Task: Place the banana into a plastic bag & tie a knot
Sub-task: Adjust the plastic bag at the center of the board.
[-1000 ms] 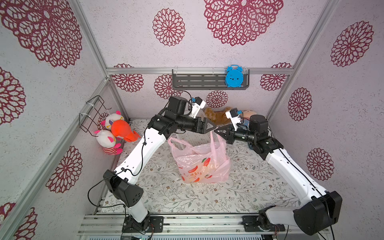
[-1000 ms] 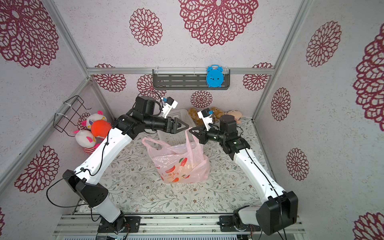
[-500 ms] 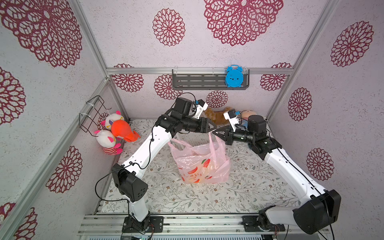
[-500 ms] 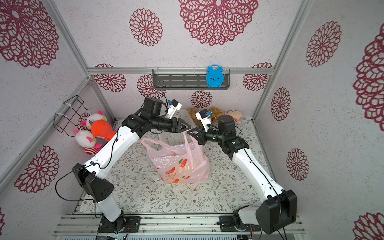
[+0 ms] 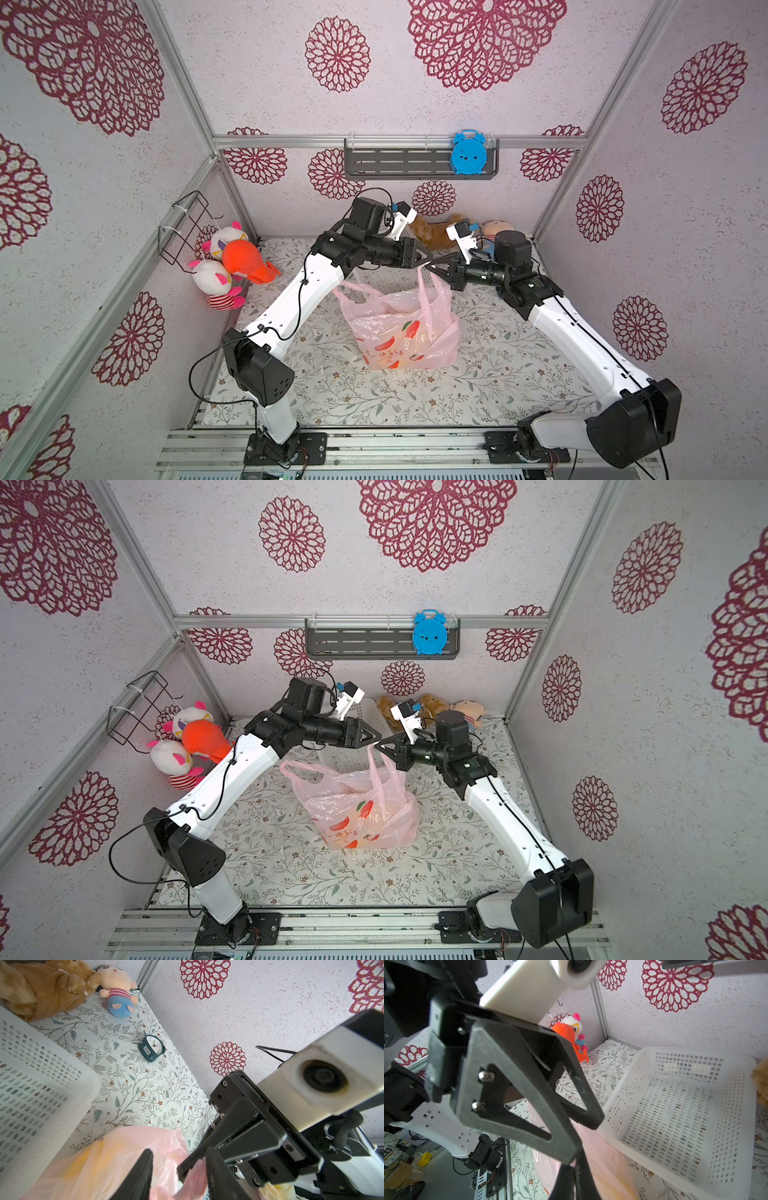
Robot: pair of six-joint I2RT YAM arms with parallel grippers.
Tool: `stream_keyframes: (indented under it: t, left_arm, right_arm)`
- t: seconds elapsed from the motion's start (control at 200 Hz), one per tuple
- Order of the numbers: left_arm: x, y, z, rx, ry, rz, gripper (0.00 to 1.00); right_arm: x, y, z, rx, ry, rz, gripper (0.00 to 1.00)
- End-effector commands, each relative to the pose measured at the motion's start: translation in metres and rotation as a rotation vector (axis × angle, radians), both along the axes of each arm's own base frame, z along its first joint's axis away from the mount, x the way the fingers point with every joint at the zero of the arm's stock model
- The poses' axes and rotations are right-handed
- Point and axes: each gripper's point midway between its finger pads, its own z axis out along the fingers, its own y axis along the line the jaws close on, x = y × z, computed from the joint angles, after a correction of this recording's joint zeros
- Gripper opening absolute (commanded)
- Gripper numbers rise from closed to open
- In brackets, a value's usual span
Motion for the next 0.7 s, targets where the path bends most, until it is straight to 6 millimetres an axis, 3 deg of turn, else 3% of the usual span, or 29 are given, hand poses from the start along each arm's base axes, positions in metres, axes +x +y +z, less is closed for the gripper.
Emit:
stream_keyframes:
  t: [0.0, 0.3, 0.535, 0.595, 0.695]
  left_arm:
    - [-0.018, 0.008, 0.006, 0.014, -0.018, -0.007, 0.48]
    - [-0.03, 0.012, 0.005, 0.006, -0.017, -0.026, 0.47]
    - [-0.02, 0.005, 0.011, -0.012, -0.031, -0.034, 0.43]
    - [-0.016, 0.002, 0.016, -0.024, -0.039, -0.034, 0.37]
    - [-0.012, -0.001, 0.023, -0.041, -0.052, -0.028, 0.15]
  right_arm:
    - [0.004, -0.001, 0.032, 0.034, -0.077, -0.029, 0.0]
    - [0.007, 0.001, 0.034, 0.04, -0.064, -0.034, 0.0]
    - [0.003, 0.006, 0.031, 0.044, -0.051, -0.004, 0.0]
    - [0.002, 0.007, 0.03, 0.041, -0.049, 0.001, 0.0]
    - [0.003, 0.007, 0.025, 0.033, -0.044, -0.002, 0.0]
